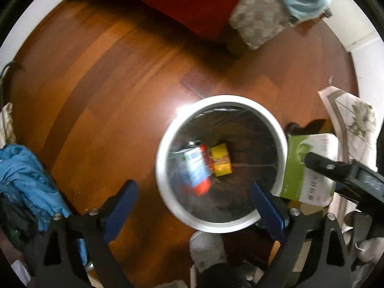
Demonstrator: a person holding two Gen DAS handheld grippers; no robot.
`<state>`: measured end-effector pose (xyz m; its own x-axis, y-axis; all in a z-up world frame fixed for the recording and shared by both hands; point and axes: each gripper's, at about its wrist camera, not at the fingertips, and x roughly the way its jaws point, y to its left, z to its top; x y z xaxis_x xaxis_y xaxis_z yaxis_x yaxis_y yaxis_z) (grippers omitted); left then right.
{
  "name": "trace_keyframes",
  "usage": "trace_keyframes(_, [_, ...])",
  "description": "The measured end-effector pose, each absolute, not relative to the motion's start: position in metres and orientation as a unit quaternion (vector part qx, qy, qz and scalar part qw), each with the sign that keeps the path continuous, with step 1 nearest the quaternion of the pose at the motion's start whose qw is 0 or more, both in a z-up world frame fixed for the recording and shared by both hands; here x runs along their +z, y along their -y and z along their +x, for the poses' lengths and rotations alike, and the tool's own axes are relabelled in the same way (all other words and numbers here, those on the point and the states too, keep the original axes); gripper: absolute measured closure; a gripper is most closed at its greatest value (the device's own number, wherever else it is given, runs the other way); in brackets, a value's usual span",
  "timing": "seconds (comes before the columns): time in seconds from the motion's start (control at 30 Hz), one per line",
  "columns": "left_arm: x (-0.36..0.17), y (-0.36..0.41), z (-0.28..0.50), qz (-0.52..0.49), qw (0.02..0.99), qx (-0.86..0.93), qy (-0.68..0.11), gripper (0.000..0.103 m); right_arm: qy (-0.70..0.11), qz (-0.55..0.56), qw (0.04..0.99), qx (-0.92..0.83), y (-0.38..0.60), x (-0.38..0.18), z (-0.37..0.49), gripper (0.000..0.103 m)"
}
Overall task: Collect trash
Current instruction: 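Open both tools to drop the carton and green box into the bin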
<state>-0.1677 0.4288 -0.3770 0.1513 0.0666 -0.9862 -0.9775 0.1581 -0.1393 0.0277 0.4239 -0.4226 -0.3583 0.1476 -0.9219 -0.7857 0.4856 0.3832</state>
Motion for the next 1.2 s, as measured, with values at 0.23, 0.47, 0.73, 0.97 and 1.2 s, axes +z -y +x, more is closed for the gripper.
trace_keyframes(0.23, [-0.361,-0.414,-0.183,-0.415,0.593,0.506,-0.469,0.007,-0.643,-0.307,0.536,0.453,-0.419,-0.422,0.011,0.002])
trace_keyframes(0.47, [-0.349,-0.397,-0.187,-0.404,0.592,0.512,-0.473,0.007,-0.589,-0.385,0.551,0.449,-0.397,-0.411,-0.013,0.002])
trace_keyframes(0.73, [-0.307,-0.371,-0.184,-0.375,0.611,0.519,-0.466,0.007,-0.570,-0.390,0.557,0.461,-0.370,-0.379,-0.021,0.002])
trace_keyframes(0.97, [-0.267,-0.344,-0.185,-0.350,0.632,0.526,-0.449,0.007,-0.554,-0.370,0.573,0.477,-0.343,-0.338,-0.021,0.002])
trace_keyframes(1.2, [-0.223,-0.317,-0.185,-0.328,0.653,0.534,-0.426,0.007,-0.530,-0.340,0.595,0.500,-0.310,-0.281,-0.020,0.002])
